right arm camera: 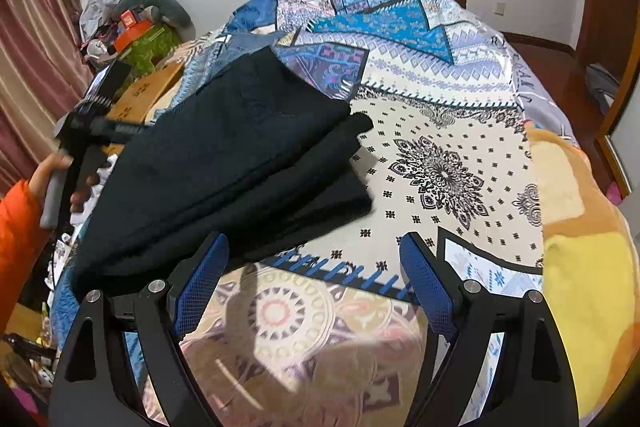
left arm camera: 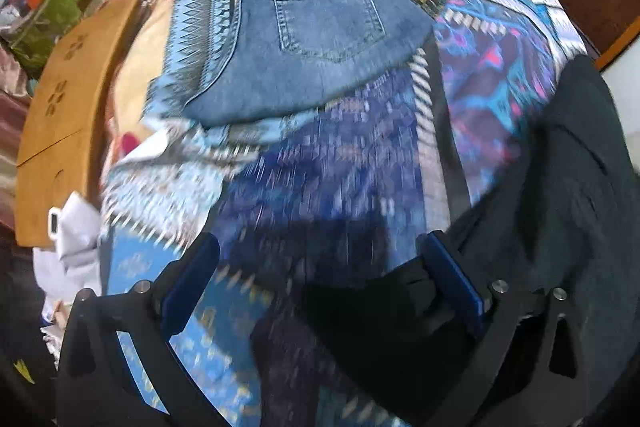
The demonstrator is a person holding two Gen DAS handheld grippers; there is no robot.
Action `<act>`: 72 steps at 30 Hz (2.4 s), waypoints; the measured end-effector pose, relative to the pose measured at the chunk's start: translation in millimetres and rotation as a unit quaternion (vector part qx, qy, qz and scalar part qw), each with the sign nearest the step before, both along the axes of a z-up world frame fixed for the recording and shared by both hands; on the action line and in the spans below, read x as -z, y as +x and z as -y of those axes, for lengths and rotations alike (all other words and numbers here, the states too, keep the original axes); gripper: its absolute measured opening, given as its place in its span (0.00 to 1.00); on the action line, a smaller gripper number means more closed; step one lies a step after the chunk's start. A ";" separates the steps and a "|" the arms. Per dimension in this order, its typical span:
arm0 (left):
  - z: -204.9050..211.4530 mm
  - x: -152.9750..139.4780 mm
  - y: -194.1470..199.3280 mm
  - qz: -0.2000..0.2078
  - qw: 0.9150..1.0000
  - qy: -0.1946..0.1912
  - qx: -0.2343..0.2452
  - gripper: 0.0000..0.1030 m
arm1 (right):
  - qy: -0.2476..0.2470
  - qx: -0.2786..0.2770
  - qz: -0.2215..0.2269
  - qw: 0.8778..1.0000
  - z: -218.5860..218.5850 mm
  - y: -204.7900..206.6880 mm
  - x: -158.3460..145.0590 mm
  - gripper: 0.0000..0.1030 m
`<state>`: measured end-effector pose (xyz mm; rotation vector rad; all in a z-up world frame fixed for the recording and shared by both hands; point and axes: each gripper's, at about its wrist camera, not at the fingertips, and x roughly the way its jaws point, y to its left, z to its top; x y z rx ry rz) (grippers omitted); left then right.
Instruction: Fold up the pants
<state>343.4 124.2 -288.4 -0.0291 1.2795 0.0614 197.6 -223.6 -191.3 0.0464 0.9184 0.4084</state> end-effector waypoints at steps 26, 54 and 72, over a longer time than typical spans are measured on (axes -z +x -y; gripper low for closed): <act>71.1 -86.3 -145.6 0.170 0.983 -0.034 0.055 0.99 | 0.004 -0.012 0.036 0.999 -6.2 -39.2 -24.1 0.64; 67.6 -108.8 -62.1 0.176 0.982 -0.033 0.051 0.75 | -0.004 -0.041 0.045 0.998 -6.4 45.6 -31.2 0.37; 97.0 -47.4 16.6 0.101 0.988 -0.071 0.094 0.75 | -0.039 -0.111 -0.015 0.993 -44.4 120.2 19.0 0.15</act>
